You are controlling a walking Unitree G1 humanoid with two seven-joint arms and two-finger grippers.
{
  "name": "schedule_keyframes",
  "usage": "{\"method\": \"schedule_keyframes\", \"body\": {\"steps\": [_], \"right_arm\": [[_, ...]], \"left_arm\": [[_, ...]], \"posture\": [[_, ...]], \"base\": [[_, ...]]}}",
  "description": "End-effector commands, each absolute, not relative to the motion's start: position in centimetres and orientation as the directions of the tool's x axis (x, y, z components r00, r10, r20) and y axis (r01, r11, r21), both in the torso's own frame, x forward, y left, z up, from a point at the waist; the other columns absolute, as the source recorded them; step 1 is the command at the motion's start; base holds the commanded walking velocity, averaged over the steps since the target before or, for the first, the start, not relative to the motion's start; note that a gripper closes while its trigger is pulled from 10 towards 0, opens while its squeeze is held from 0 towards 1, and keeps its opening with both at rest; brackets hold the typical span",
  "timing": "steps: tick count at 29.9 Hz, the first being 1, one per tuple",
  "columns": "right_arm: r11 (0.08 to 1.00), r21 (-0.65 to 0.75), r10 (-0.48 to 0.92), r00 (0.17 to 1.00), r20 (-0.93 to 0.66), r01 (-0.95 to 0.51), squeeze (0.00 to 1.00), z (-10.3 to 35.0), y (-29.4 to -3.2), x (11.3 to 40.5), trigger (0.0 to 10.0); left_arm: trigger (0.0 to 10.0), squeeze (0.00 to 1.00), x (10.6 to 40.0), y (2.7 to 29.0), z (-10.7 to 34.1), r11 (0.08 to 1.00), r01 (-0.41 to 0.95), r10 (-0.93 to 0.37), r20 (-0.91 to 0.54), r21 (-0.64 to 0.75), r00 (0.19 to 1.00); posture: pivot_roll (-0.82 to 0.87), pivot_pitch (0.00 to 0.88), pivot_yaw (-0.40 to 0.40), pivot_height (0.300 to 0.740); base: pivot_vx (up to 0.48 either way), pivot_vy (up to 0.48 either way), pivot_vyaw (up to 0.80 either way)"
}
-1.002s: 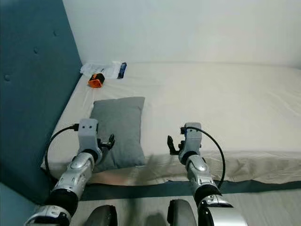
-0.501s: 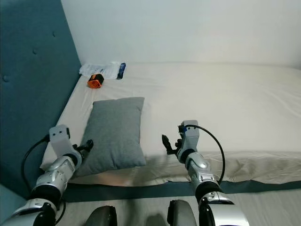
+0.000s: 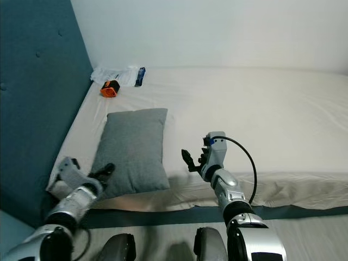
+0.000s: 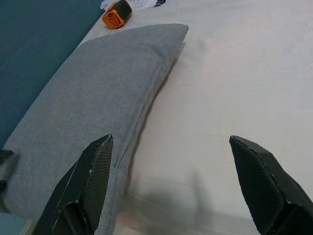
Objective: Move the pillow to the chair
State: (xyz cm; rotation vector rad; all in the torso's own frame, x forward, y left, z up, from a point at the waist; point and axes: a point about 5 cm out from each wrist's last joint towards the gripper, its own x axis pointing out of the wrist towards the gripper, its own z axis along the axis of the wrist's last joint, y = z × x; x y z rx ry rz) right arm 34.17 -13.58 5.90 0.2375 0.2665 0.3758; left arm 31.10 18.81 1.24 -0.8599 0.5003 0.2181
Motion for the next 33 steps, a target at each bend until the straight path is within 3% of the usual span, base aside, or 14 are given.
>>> {"method": "schedule_keyframes", "body": {"steps": [1, 8, 10, 14, 15, 16, 17, 22, 27, 31, 32, 33], "right_arm": [[0.905, 0.293, 0.373, 0.906, -0.201, -0.308, 0.0, 5.8, -14.0, 34.0, 10.0], [0.908, 0.294, 0.364, 0.909, -0.205, -0.297, 0.0, 5.5, -14.1, 33.8, 10.0], [0.91, 0.297, 0.356, 0.911, -0.205, -0.289, 0.0, 5.5, -14.2, 33.8, 10.0], [0.911, 0.297, 0.355, 0.912, -0.205, -0.287, 0.0, 5.5, -14.2, 33.8, 10.0], [0.911, 0.296, 0.353, 0.913, -0.203, -0.286, 0.0, 5.6, -14.2, 33.8, 10.0], [0.911, 0.296, 0.353, 0.913, -0.203, -0.286, 0.0, 5.6, -14.2, 33.8, 10.0], [0.912, 0.295, 0.349, 0.915, -0.2, -0.284, 0.0, 5.6, -14.1, 33.9, 10.0], [0.918, 0.29, 0.334, 0.923, -0.192, -0.272, 0.0, 5.8, -14.2, 34.0, 10.0], [0.922, 0.283, 0.322, 0.928, -0.186, -0.263, 0.0, 5.9, -14.2, 34.1, 10.0], [0.926, 0.286, 0.3, 0.939, -0.166, -0.246, 0.0, 6.1, -14.6, 34.1, 10.0], [0.926, 0.286, 0.3, 0.939, -0.166, -0.246, 0.0, 6.1, -14.6, 34.1, 10.0], [0.928, 0.286, 0.292, 0.943, -0.159, -0.239, 0.0, 6.1, -14.7, 34.0, 10.0]], "left_arm": [[10.0, 0.0, 31.0, 18.0, 0.9, 0.664, -0.357, -0.041, -0.508, -0.657, 0.86], [10.0, 0.0, 32.3, 14.6, 2.3, 0.659, -0.252, -0.09, -0.406, -0.709, 0.909], [10.0, 0.0, 32.9, 12.7, 3.2, 0.65, -0.184, -0.144, -0.357, -0.738, 0.923], [10.0, 0.0, 33.1, 11.6, 3.5, 0.662, -0.148, -0.178, -0.346, -0.735, 0.921], [4.4, 0.0, 33.0, 10.8, 3.4, 0.679, -0.159, -0.186, -0.378, -0.716, 0.907], [4.4, 0.0, 33.0, 10.8, 3.4, 0.679, -0.159, -0.186, -0.378, -0.716, 0.907], [0.0, 0.0, 32.8, 10.5, 2.9, 0.71, -0.208, -0.154, -0.436, -0.673, 0.887], [0.0, 0.0, 32.0, 10.5, 1.9, 0.8, -0.259, -0.074, -0.518, -0.541, 0.852], [0.0, 0.0, 32.1, 11.9, 2.1, 0.855, -0.248, 0.005, -0.471, -0.456, 0.882], [0.0, 0.0, 32.7, 16.2, 3.6, 0.847, -0.29, 0.138, -0.342, -0.446, 0.929], [0.0, 0.0, 32.7, 16.2, 3.6, 0.847, -0.29, 0.138, -0.342, -0.446, 0.929], [0.0, 0.14, 32.4, 18.2, 3.4, 0.838, -0.347, 0.198, -0.357, -0.422, 0.913]], "posture": [[0.0, 0.097, -0.078, 0.611], [-0.01, 0.1, -0.071, 0.611], [0.0, 0.098, -0.074, 0.611], [0.0, 0.095, -0.075, 0.611], [0.0, 0.094, -0.074, 0.611], [0.0, 0.094, -0.074, 0.611], [0.0, 0.091, -0.071, 0.611], [-0.01, 0.092, -0.067, 0.611], [-0.01, 0.095, -0.062, 0.611], [-0.01, 0.101, -0.054, 0.611], [-0.01, 0.101, -0.054, 0.611], [0.0, 0.098, -0.053, 0.611]], "base": [[0.0, 0.0, 0.0], [0.0, 0.0, 0.0], [0.0, 0.0, 0.0], [0.0, 0.0, 0.0], [0.0, 0.0, 0.0], [0.0, 0.0, 0.0], [0.0, 0.0, 0.0], [0.0, 0.0, 0.0], [0.0, 0.0, 0.0], [0.0, 0.0, 0.0], [0.0, 0.0, 0.0], [0.0, 0.0, 0.0]]}}
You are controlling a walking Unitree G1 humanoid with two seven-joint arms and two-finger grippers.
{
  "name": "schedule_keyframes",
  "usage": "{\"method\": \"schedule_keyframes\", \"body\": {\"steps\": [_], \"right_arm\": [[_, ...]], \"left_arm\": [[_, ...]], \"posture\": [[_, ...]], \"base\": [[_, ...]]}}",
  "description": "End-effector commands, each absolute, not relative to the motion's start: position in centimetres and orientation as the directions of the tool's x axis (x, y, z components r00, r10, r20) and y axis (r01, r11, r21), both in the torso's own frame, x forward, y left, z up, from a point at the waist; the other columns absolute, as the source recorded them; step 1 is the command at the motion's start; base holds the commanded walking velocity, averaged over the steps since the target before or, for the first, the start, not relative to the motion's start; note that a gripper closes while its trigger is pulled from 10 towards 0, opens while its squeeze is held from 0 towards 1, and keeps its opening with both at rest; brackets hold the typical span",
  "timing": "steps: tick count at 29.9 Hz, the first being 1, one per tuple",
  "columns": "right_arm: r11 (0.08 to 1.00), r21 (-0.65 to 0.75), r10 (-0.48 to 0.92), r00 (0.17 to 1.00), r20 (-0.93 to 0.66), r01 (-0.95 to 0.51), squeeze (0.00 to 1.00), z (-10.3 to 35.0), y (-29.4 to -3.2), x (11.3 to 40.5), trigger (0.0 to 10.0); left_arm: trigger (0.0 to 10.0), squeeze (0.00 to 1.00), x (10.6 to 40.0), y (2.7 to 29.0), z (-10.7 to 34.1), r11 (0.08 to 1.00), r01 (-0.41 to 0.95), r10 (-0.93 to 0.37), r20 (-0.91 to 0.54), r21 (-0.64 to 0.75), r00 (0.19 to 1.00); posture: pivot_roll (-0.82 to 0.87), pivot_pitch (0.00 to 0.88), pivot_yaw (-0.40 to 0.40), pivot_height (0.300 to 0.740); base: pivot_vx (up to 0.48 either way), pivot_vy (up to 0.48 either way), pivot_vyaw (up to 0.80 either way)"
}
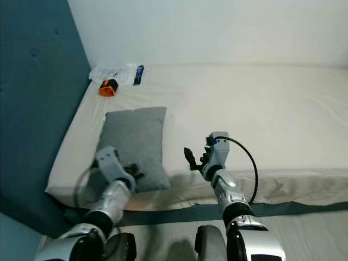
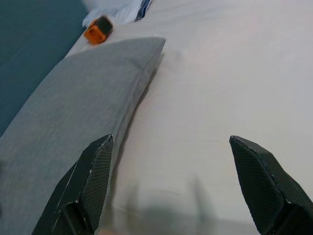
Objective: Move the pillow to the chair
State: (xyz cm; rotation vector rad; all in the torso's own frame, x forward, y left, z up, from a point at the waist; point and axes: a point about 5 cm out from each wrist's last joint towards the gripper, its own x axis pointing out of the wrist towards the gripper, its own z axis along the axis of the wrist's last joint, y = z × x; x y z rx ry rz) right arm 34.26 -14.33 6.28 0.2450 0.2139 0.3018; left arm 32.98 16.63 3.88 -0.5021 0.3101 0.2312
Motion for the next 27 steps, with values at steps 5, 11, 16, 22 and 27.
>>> {"method": "schedule_keyframes", "body": {"steps": [5, 11, 16, 22, 27], "right_arm": [[0.937, 0.266, 0.272, 0.95, -0.151, -0.226, 0.0, 6.2, -14.8, 34.1, 10.0], [0.934, 0.048, 0.354, 0.899, -0.259, -0.354, 0.0, 4.9, -14.4, 33.1, 10.0], [0.912, -0.175, 0.294, 0.887, -0.356, -0.372, 0.0, 2.7, -15.6, 31.3, 10.0], [0.928, -0.129, 0.278, 0.881, -0.382, -0.349, 0.0, 0.5, -16.5, 28.7, 10.0], [0.926, -0.094, 0.328, 0.9, -0.287, -0.367, 0.0, 1.3, -15.9, 28.7, 10.0]], "left_arm": [[10.0, 1.0, 30.8, 22.0, 2.0, 0.759, -0.48, 0.274, -0.454, -0.439, 0.848], [10.0, 1.0, 29.5, 23.9, 1.1, 0.816, -0.436, 0.228, -0.482, -0.379, 0.846], [10.0, 1.0, 29.3, 23.7, 0.8, 0.846, -0.394, 0.191, -0.487, -0.359, 0.852], [10.0, 1.0, 29.3, 22.4, 0.2, 0.808, -0.408, 0.152, -0.519, -0.425, 0.841], [10.0, 1.0, 29.3, 20.2, -0.4, 0.787, -0.382, 0.068, -0.548, -0.484, 0.834]], "posture": [[0.0, 0.092, -0.061, 0.611], [0.0, 0.087, -0.069, 0.611], [-0.01, 0.086, -0.07, 0.611], [-0.01, 0.09, -0.064, 0.611], [-0.02, 0.099, -0.057, 0.611]], "base": [[0.0, 0.0, 0.0], [0.0, 0.0, 0.0], [0.0, 0.0, 0.0], [0.0, 0.0, 0.0], [0.0, 0.0, 0.0]]}}
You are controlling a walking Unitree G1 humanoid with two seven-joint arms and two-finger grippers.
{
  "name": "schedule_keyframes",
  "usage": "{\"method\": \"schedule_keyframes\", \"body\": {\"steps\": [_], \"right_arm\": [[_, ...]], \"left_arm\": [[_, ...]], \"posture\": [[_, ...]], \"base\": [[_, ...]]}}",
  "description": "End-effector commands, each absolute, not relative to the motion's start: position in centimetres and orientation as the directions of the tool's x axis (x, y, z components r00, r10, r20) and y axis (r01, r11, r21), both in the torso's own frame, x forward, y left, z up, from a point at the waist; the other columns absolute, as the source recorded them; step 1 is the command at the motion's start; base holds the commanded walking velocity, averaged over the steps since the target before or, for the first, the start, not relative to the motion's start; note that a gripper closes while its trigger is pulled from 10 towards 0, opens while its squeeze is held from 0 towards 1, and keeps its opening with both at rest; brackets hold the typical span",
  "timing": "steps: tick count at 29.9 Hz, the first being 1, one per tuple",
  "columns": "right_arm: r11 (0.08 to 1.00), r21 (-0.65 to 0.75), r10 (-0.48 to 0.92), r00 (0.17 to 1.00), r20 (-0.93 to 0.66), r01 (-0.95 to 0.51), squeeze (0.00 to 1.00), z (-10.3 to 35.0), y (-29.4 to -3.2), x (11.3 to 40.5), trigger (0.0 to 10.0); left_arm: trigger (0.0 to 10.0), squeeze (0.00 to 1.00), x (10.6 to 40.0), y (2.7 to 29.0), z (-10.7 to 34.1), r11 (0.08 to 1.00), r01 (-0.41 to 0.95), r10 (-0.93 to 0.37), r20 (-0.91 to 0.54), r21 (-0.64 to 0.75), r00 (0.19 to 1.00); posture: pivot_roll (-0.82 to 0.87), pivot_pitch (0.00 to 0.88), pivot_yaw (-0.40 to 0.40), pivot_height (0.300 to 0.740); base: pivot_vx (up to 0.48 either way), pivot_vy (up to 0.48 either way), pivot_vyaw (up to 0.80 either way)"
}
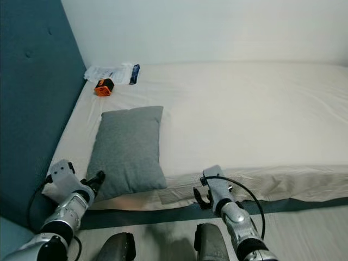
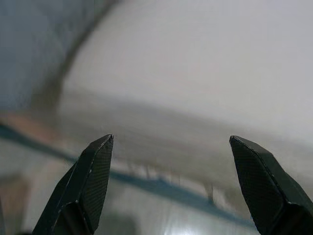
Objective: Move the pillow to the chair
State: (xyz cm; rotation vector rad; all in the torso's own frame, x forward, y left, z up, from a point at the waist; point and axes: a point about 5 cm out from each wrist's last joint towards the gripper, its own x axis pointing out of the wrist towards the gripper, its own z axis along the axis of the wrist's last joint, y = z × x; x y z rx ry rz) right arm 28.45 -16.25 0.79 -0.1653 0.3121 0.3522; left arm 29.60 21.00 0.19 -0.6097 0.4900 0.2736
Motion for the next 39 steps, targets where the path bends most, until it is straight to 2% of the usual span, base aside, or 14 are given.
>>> {"method": "schedule_keyframes", "body": {"steps": [1, 9, 11, 12, 13, 16, 18, 21, 24, 27, 29, 33, 36, 39], "right_arm": [[0.926, -0.094, 0.328, 0.9, -0.287, -0.367, 0.0, 1.3, -15.9, 28.7, 10.0], [0.926, -0.074, 0.344, 0.908, -0.237, -0.37, 0.0, 2.4, -15.4, 29.5, 10.0], [0.926, -0.053, 0.354, 0.908, -0.223, -0.374, 0.0, 2.7, -15.4, 29.7, 10.0], [0.926, -0.053, 0.354, 0.908, -0.223, -0.374, 0.0, 2.7, -15.4, 29.7, 10.0], [0.927, -0.043, 0.355, 0.909, -0.218, -0.372, 0.0, 2.8, -15.4, 29.8, 10.0], [0.927, -0.037, 0.356, 0.909, -0.215, -0.372, 0.0, 2.9, -15.4, 29.8, 10.0], [0.927, -0.037, 0.356, 0.909, -0.215, -0.372, 0.0, 2.9, -15.4, 29.8, 10.0], [0.927, -0.028, 0.359, 0.908, -0.215, -0.373, 0.0, 2.9, -15.4, 29.8, 10.0], [0.928, -0.019, 0.361, 0.909, -0.21, -0.373, 0.0, 3.0, -15.4, 29.9, 10.0], [0.927, -0.017, 0.362, 0.908, -0.21, -0.374, 0.0, 3.0, -15.4, 29.9, 10.0], [0.928, -0.012, 0.363, 0.909, -0.204, -0.373, 0.0, 3.1, -15.7, 29.8, 10.0], [0.929, -0.006, 0.361, 0.911, -0.2, -0.369, 0.0, 3.2, -15.9, 29.8, 10.0], [0.929, -0.006, 0.361, 0.911, -0.2, -0.37, 0.0, 3.2, -16.0, 29.7, 10.0], [0.928, -0.006, 0.364, 0.909, -0.201, -0.373, 0.0, 3.2, -15.9, 29.6, 10.0]], "left_arm": [[10.0, 1.0, 29.3, 20.2, -0.4, 0.787, -0.382, 0.068, -0.548, -0.484, 0.834], [10.0, 1.0, 27.1, 22.6, -2.0, 0.699, -0.589, 0.233, -0.649, -0.406, 0.724], [10.0, 1.0, 25.3, 25.3, -2.6, 0.53, -0.74, 0.357, -0.682, -0.415, 0.638], [10.0, 1.0, 25.3, 25.3, -2.6, 0.53, -0.74, 0.357, -0.682, -0.415, 0.638], [10.0, 1.0, 24.9, 25.8, -2.8, 0.469, -0.761, 0.354, -0.695, -0.448, 0.626], [10.0, 1.0, 24.9, 24.6, -3.2, 0.378, -0.718, 0.229, -0.692, -0.585, 0.684], [10.0, 1.0, 24.9, 24.6, -3.2, 0.378, -0.718, 0.229, -0.692, -0.585, 0.684], [10.0, 1.0, 25.6, 22.7, -3.1, 0.22, -0.638, 0.135, -0.625, -0.738, 0.769], [10.0, 1.0, 26.6, 21.0, -2.5, 0.136, -0.528, 0.1, -0.519, -0.838, 0.849], [10.0, 1.0, 26.7, 20.8, -2.4, 0.12, -0.518, 0.101, -0.509, -0.847, 0.855], [10.0, 1.0, 27.8, 19.6, -1.1, 0.074, -0.358, 0.069, -0.353, -0.931, 0.933], [10.0, 1.0, 28.4, 18.7, -0.1, 0.01, -0.226, 0.04, -0.225, -0.974, 0.974], [10.0, 1.0, 28.6, 17.5, 0.1, 0.012, -0.187, -0.028, -0.187, -0.982, 0.982], [10.0, 1.0, 28.6, 16.1, -0.2, 0.08, -0.192, -0.094, -0.199, -0.978, 0.976]], "posture": [[-0.02, 0.099, -0.057, 0.611], [-0.03, 0.133, -0.055, 0.611], [-0.03, 0.145, -0.059, 0.611], [-0.03, 0.145, -0.059, 0.611], [-0.03, 0.147, -0.065, 0.611], [-0.03, 0.153, -0.074, 0.611], [-0.03, 0.153, -0.074, 0.611], [-0.04, 0.159, -0.077, 0.611], [-0.05, 0.164, -0.08, 0.611], [-0.05, 0.164, -0.08, 0.611], [-0.06, 0.17, -0.078, 0.611], [-0.07, 0.173, -0.075, 0.611], [-0.07, 0.176, -0.073, 0.611], [-0.07, 0.178, -0.073, 0.611]], "base": [[0.0, 0.0, 0.0], [0.0, 0.0, 0.0], [0.0, 0.0, 0.0], [0.0, 0.0, 0.0], [0.0, 0.0, 0.0], [0.0, 0.0, 0.0], [0.0, 0.0, 0.0], [0.0, 0.0, 0.0], [0.0, 0.0, 0.0], [0.0, 0.0, 0.0], [0.0, 0.0, 0.0], [0.0, 0.0, 0.0], [0.0, 0.0, 0.0], [0.0, 0.0, 0.0]]}}
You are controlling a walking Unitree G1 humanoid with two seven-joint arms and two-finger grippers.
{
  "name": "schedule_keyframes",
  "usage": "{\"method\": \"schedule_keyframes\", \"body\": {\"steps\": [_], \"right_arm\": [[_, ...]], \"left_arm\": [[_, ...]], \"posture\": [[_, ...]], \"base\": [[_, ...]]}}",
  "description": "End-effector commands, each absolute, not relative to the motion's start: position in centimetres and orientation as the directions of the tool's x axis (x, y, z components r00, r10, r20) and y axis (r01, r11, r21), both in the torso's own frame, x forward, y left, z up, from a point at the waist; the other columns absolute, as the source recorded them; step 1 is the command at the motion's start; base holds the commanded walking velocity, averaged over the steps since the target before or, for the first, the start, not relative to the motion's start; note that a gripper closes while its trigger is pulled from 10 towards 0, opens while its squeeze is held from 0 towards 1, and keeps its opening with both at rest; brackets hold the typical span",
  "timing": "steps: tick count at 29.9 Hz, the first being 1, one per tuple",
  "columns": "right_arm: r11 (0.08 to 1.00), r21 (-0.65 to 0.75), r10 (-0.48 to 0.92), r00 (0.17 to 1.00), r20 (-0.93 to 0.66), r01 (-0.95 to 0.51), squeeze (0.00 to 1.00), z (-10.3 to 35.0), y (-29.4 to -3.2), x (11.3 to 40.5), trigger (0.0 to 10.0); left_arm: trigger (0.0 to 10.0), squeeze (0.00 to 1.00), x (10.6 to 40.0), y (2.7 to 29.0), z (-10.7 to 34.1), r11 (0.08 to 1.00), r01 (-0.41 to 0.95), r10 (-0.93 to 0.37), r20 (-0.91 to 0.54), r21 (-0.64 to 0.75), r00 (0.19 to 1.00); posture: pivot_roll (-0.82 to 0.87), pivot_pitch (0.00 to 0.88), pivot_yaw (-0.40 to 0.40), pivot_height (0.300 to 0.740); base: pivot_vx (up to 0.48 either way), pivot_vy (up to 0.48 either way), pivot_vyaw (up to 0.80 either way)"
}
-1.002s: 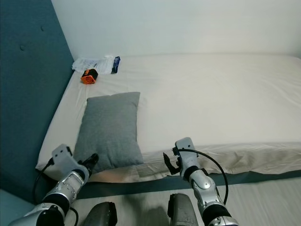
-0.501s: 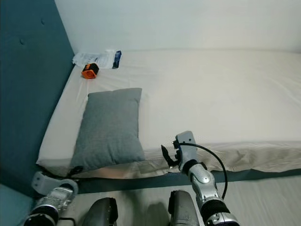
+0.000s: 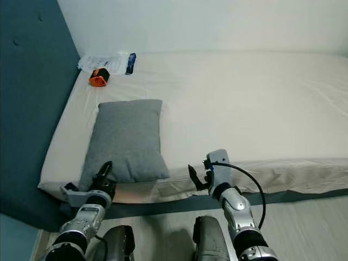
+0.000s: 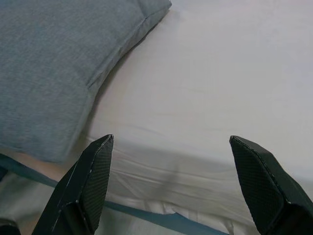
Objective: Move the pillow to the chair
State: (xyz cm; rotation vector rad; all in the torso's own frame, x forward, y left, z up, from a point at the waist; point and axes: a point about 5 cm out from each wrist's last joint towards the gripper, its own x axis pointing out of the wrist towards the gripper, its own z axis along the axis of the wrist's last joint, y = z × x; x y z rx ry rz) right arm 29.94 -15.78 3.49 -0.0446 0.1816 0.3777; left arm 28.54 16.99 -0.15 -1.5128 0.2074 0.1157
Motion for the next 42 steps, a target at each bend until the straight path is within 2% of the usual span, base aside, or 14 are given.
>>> {"method": "schedule_keyframes", "body": {"steps": [1, 6, 7, 8, 11, 13, 17, 18, 19, 20, 21, 33, 39, 42], "right_arm": [[0.927, -0.007, 0.366, 0.909, -0.202, -0.375, 0.0, 3.2, -15.9, 29.6, 10.0], [0.926, -0.008, 0.37, 0.908, -0.199, -0.378, 0.0, 3.3, -15.7, 29.7, 10.0], [0.926, -0.007, 0.369, 0.908, -0.198, -0.378, 0.0, 3.3, -15.7, 29.8, 10.0], [0.926, -0.007, 0.368, 0.909, -0.198, -0.377, 0.0, 3.4, -15.7, 29.8, 10.0], [0.926, -0.01, 0.367, 0.909, -0.199, -0.376, 0.0, 3.4, -15.7, 29.8, 10.0], [0.929, -0.011, 0.36, 0.912, -0.197, -0.369, 0.0, 3.5, -15.6, 30.0, 10.0], [0.933, -0.007, 0.352, 0.916, -0.191, -0.359, 0.0, 3.7, -15.5, 30.1, 10.0], [0.934, -0.005, 0.35, 0.917, -0.19, -0.357, 0.0, 3.7, -15.5, 30.1, 10.0], [0.935, -0.004, 0.348, 0.918, -0.189, -0.355, 0.0, 3.7, -15.6, 30.2, 10.0], [0.935, -0.004, 0.348, 0.918, -0.189, -0.355, 0.0, 3.7, -15.6, 30.2, 10.0], [0.935, -0.004, 0.347, 0.919, -0.189, -0.354, 0.0, 3.7, -15.6, 30.2, 10.0], [0.936, -0.014, 0.343, 0.92, -0.189, -0.352, 0.0, 3.9, -15.6, 30.4, 10.0], [0.95, 0.007, 0.309, 0.936, -0.168, -0.312, 0.0, 4.4, -15.5, 31.1, 10.0], [0.962, 0.031, 0.272, 0.951, -0.149, -0.271, 0.0, 4.8, -15.7, 31.6, 10.0]], "left_arm": [[10.0, 1.0, 28.7, 15.4, -0.3, 0.128, -0.202, -0.127, -0.218, -0.971, 0.968], [10.0, 1.0, 29.2, 13.4, 0.0, 0.245, -0.178, -0.208, -0.231, -0.953, 0.95], [10.0, 0.35, 29.4, 12.8, 0.3, 0.318, -0.156, -0.236, -0.238, -0.935, 0.942], [10.0, 0.0, 29.6, 12.3, 0.4, 0.399, -0.139, -0.245, -0.251, -0.906, 0.936], [10.0, 0.0, 29.7, 11.9, 0.4, 0.48, -0.134, -0.247, -0.28, -0.867, 0.928], [10.0, 0.0, 30.2, 11.8, 0.4, 0.569, -0.228, -0.154, -0.374, -0.79, 0.914], [10.0, 0.0, 30.8, 12.3, 0.7, 0.525, -0.319, -0.062, -0.41, -0.789, 0.91], [5.0, 0.0, 31.1, 12.6, 1.0, 0.493, -0.338, -0.033, -0.405, -0.802, 0.914], [1.1, 0.0, 31.2, 12.8, 1.1, 0.46, -0.36, -0.007, -0.408, -0.812, 0.913], [1.1, 0.0, 31.2, 12.8, 1.1, 0.46, -0.36, -0.007, -0.408, -0.812, 0.913], [0.0, 0.0, 31.3, 13.0, 1.2, 0.431, -0.376, 0.01, -0.412, -0.82, 0.911], [0.0, 0.0, 31.1, 14.2, 0.9, 0.439, -0.429, 0.084, -0.439, -0.79, 0.895], [0.0, 0.0, 31.3, 14.2, 1.3, 0.571, -0.343, 0.016, -0.408, -0.746, 0.913], [0.0, 0.0, 31.8, 14.2, 2.2, 0.727, -0.194, -0.055, -0.338, -0.658, 0.94]], "posture": [[-0.07, 0.179, -0.072, 0.611], [-0.07, 0.18, -0.069, 0.611], [-0.07, 0.178, -0.067, 0.611], [-0.07, 0.178, -0.067, 0.611], [-0.07, 0.178, -0.067, 0.611], [-0.07, 0.179, -0.06, 0.611], [-0.07, 0.179, -0.06, 0.611], [-0.08, 0.18, -0.058, 0.611], [-0.08, 0.179, -0.058, 0.611], [-0.08, 0.179, -0.058, 0.611], [-0.08, 0.179, -0.058, 0.611], [-0.07, 0.169, -0.062, 0.611], [-0.04, 0.143, -0.039, 0.611], [-0.04, 0.126, -0.035, 0.611]], "base": [[0.0, 0.0, 0.0], [0.0, 0.0, 0.0], [0.0, 0.0, 0.0], [0.0, 0.0, 0.0], [0.0, 0.0, 0.0], [0.0, 0.0, 0.0], [0.0, 0.0, 0.0], [0.0, 0.0, 0.0], [0.0, 0.0, 0.0], [0.0, 0.0, 0.0], [0.0, 0.0, 0.0], [0.0, 0.0, 0.0], [0.0, 0.0, 0.0], [0.0, 0.0, 0.0]]}}
